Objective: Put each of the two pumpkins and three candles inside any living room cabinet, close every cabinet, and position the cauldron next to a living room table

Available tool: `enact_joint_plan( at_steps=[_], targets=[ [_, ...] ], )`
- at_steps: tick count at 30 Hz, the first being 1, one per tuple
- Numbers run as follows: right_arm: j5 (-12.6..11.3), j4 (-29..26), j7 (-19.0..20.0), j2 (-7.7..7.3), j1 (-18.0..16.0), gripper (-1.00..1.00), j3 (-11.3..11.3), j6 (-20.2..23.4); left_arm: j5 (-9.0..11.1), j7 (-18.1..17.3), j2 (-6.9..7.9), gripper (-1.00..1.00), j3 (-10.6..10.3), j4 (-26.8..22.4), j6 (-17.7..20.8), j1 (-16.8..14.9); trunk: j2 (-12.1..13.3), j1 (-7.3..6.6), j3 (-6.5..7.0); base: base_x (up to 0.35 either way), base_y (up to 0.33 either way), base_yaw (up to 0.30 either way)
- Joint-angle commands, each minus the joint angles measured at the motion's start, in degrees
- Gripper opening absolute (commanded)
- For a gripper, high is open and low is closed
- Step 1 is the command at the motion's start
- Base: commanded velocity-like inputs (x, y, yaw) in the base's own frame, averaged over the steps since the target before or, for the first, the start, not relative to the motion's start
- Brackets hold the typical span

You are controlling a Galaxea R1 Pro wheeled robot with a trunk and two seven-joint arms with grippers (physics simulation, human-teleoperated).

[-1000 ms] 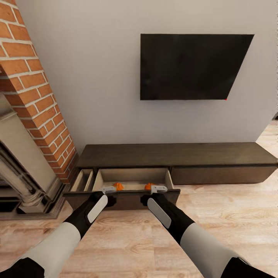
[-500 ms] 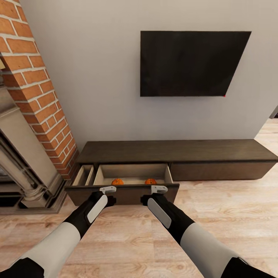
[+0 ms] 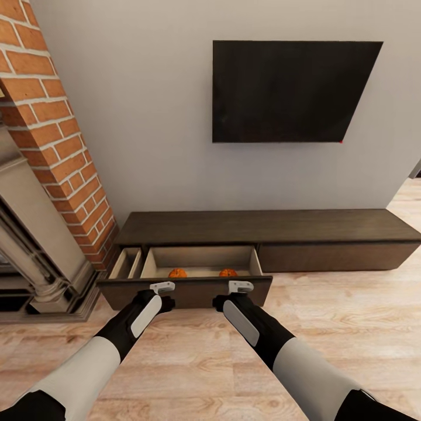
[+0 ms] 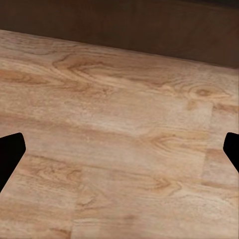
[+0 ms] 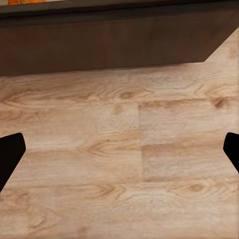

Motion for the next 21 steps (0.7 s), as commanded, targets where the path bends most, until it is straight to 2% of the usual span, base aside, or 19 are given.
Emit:
enact_joint_plan(
  at_steps=[1, 17, 20, 21],
  targets=[
    [-0.4, -0.1, -0.4, -0.05, -0.1, 1.00, 0.2, 0.1, 0.5, 0.5, 0.03, 1.00, -0.2, -0.1, 0.0, 0.0, -0.4, 0.22, -0.24, 0.000, 0.000, 0.000],
    [-0.5, -0.2, 0.0, -0.48, -0.1, 1.00, 0.1, -0.9, -0.4, 0.5, -0.07, 1.00, -1.9, 0.1, -0.7, 0.2, -6.9, 3.74, -3.11, 0.000, 0.000, 0.000],
    [0.1, -0.3, 0.8, -0.40, 0.4, 1.00, 0.4, -2.9, -1.3, 0.5, 0.08, 1.00, -3.5, 0.5, -4.8, 0.4, -8.1, 4.40, -3.65, 0.000, 0.000, 0.000],
    [0.3, -0.4, 1.5, -0.37, 0.9, 1.00, 0.5, -5.3, -2.1, 0.4, 0.13, 1.00, -4.8, 0.7, -9.0, 0.6, -8.5, 4.62, -3.83, 0.000, 0.000, 0.000]
  ],
)
